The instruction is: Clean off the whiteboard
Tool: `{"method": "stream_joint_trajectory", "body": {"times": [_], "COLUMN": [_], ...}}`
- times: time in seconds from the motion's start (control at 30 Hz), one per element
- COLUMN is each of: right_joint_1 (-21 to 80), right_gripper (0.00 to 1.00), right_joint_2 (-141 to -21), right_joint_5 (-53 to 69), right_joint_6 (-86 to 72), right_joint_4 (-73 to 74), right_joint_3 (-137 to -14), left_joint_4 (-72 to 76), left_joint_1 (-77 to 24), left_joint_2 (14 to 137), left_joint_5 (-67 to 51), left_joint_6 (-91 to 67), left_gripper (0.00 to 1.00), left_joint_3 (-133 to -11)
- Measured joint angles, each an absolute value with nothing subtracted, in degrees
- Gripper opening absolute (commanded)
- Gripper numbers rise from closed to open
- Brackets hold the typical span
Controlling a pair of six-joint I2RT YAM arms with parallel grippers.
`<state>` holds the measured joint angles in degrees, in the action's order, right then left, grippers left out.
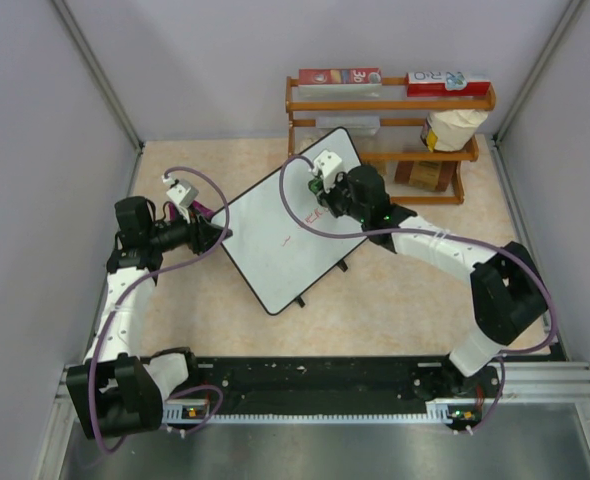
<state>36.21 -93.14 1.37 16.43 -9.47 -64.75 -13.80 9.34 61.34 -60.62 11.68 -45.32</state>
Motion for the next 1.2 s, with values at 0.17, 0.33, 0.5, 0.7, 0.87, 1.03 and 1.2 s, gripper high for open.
{"method": "stream_joint_trajectory", "body": {"times": [0.17, 0.33, 0.5, 0.7, 0.87, 1.03, 1.2], "right_joint_1": [40.5, 45.3, 50.7, 55.5, 56.1, 56.1, 55.4], "right_gripper": [0.00, 0.00, 0.00, 0.00, 0.00, 0.00, 0.00], "right_joint_2": [-92.7, -92.6, -92.6, -92.7, -93.3, -93.5, -93.4], "right_joint_5": [1.9, 2.3, 2.4, 2.6, 1.6, 0.0, -0.1], "right_joint_6": [15.9, 15.3, 14.8, 14.3, 14.3, 14.9, 15.5], "right_joint_4": [-9.0, -8.8, -8.0, -6.8, -6.7, -7.4, -8.3], "right_joint_3": [-64.8, -64.8, -64.5, -64.5, -64.5, -64.1, -63.4], "left_joint_4": [-13.8, -13.8, -13.7, -13.6, -13.6, -13.6, -13.6], "left_joint_1": [9.3, 9.3, 9.3, 9.3, 9.3, 9.3, 9.3], "left_joint_2": [61.3, 61.3, 61.3, 61.3, 61.3, 61.3, 61.3], "left_joint_5": [-60.6, -60.6, -60.7, -61.0, -61.1, -61.0, -60.8], "left_joint_6": [11.7, 11.7, 11.7, 11.9, 12.0, 12.0, 12.0], "left_gripper": [0.00, 0.00, 0.00, 0.00, 0.00, 0.00, 0.00], "left_joint_3": [-45.3, -45.3, -45.3, -45.3, -45.3, -45.3, -45.3]}}
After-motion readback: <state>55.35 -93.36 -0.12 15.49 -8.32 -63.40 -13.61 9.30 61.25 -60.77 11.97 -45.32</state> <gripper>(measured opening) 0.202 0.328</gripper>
